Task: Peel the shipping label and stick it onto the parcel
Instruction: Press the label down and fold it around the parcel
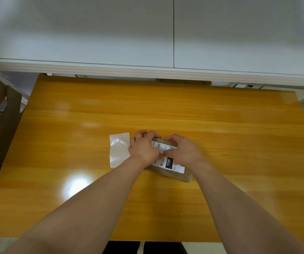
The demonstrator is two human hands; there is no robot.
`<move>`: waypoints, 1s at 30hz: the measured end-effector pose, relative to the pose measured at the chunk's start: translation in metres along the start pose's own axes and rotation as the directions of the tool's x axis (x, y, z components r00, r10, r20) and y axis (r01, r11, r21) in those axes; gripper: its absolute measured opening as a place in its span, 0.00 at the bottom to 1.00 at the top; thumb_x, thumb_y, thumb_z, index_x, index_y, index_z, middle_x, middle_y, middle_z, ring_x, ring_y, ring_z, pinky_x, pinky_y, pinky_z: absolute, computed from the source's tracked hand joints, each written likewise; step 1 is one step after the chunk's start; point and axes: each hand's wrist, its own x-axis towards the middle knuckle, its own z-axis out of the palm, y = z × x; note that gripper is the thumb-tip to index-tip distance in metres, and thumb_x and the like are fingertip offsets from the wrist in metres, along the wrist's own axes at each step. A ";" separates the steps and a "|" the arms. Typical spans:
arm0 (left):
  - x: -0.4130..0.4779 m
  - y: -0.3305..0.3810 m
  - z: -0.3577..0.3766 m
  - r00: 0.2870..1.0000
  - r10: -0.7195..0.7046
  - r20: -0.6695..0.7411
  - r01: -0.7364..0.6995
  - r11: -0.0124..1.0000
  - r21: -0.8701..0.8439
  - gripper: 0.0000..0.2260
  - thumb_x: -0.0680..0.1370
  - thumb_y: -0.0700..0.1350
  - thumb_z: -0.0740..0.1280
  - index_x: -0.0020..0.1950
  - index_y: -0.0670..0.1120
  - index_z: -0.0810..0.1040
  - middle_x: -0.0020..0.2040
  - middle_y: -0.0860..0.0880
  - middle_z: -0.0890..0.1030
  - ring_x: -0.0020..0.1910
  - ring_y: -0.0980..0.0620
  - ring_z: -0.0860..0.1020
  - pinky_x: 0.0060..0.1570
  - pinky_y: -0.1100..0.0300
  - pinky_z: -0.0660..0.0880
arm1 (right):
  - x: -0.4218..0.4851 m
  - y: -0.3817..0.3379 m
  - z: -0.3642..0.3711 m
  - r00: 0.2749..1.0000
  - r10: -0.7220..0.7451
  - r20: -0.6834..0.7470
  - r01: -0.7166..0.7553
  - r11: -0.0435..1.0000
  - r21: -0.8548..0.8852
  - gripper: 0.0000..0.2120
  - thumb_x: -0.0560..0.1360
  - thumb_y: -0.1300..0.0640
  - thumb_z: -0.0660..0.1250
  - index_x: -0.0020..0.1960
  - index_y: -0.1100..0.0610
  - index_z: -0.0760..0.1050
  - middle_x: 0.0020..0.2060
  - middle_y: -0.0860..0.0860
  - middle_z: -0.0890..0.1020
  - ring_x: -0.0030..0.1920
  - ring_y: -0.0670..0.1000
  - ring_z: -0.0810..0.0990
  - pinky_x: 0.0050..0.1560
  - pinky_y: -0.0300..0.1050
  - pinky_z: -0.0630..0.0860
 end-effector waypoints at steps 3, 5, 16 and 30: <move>0.001 0.003 0.001 0.998 -0.031 -0.047 0.029 0.999 -0.043 0.20 0.70 0.47 0.74 0.57 0.64 0.76 0.68 0.53 0.66 0.69 0.45 0.64 0.69 0.48 0.62 | -0.001 0.001 0.002 1.000 0.011 -0.025 -0.010 0.999 0.042 0.19 0.71 0.50 0.70 0.62 0.41 0.75 0.47 0.45 0.84 0.35 0.50 0.84 0.41 0.49 0.82; 0.002 0.005 0.002 0.996 -0.061 -0.068 0.057 0.997 -0.058 0.17 0.70 0.48 0.74 0.55 0.64 0.77 0.68 0.53 0.68 0.69 0.46 0.64 0.69 0.49 0.61 | -0.002 0.002 0.003 0.999 0.008 -0.043 -0.006 0.999 0.051 0.21 0.72 0.49 0.70 0.64 0.40 0.75 0.50 0.43 0.84 0.37 0.49 0.84 0.43 0.49 0.82; 0.003 0.008 0.006 0.989 -0.096 -0.113 0.088 0.994 -0.070 0.13 0.74 0.48 0.70 0.54 0.65 0.78 0.66 0.54 0.69 0.68 0.47 0.66 0.66 0.50 0.59 | 0.001 0.001 0.006 0.994 0.084 -0.077 -0.069 0.981 0.180 0.16 0.74 0.49 0.67 0.61 0.41 0.78 0.44 0.41 0.83 0.31 0.47 0.85 0.46 0.50 0.82; 0.001 0.009 0.001 0.995 -0.091 -0.037 0.088 0.993 -0.075 0.17 0.69 0.51 0.73 0.56 0.63 0.77 0.67 0.54 0.67 0.70 0.48 0.63 0.67 0.51 0.59 | 0.003 0.001 0.003 0.997 0.058 -0.059 -0.042 0.969 0.244 0.12 0.77 0.48 0.67 0.59 0.47 0.80 0.48 0.44 0.84 0.30 0.49 0.85 0.39 0.47 0.80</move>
